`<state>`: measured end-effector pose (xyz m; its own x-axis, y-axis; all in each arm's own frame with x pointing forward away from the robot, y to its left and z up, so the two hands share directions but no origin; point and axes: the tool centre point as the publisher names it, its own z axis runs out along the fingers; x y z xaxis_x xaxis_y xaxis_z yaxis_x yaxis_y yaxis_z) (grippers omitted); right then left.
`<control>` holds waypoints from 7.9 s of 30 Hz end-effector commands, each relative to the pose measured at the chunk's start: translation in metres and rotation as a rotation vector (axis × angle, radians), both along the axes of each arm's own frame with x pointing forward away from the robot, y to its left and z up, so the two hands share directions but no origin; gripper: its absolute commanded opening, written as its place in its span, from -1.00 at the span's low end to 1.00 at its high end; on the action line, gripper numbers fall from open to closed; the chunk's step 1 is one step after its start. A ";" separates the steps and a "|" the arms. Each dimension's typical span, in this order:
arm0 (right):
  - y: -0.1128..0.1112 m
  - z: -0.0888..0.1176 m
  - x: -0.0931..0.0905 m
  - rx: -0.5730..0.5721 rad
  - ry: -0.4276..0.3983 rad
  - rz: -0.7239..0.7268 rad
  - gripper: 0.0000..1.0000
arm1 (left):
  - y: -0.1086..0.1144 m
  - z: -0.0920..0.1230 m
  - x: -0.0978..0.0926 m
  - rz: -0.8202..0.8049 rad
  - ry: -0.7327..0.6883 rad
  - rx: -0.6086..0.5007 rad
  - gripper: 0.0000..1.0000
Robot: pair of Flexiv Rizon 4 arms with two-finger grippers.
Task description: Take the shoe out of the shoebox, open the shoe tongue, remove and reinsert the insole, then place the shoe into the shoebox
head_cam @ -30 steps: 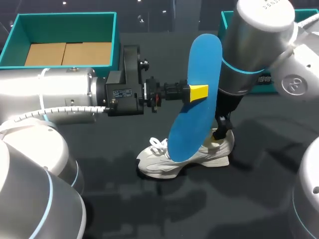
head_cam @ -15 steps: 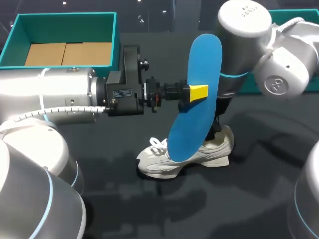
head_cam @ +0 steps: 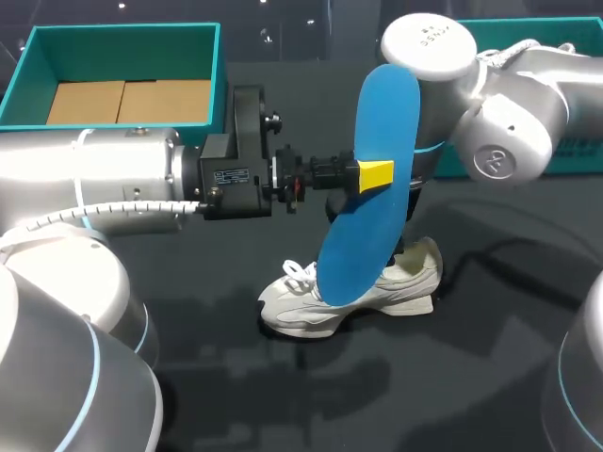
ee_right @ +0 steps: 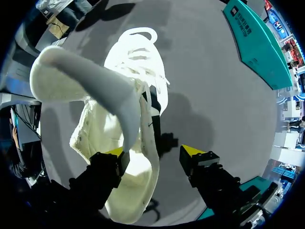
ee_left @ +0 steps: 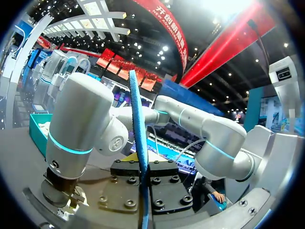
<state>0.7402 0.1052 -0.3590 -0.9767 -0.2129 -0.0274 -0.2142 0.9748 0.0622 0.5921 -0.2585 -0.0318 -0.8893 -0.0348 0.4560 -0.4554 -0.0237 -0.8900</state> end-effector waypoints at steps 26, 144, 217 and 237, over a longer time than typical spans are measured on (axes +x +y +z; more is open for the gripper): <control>-0.013 -0.002 -0.006 -0.061 0.020 -0.046 -1.00 | 0.002 -0.002 -0.002 0.002 -0.001 -0.004 -1.00; -0.006 0.029 -0.065 0.220 0.326 -1.491 1.00 | 0.002 -0.002 -0.002 0.002 -0.001 -0.004 -1.00; -0.011 0.161 -0.007 0.614 1.046 -1.584 1.00 | 0.031 -0.055 0.063 -0.168 -1.747 0.412 -1.00; -0.011 0.161 -0.007 0.614 1.046 -1.584 1.00 | 0.031 -0.055 0.063 -0.168 -1.747 0.412 -1.00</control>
<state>0.7338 0.0938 -0.1980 0.0640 0.5107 0.8574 0.9952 0.0304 -0.0925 0.6567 -0.2295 -0.0864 -0.2904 0.2413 -0.9260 0.9419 0.2430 -0.2320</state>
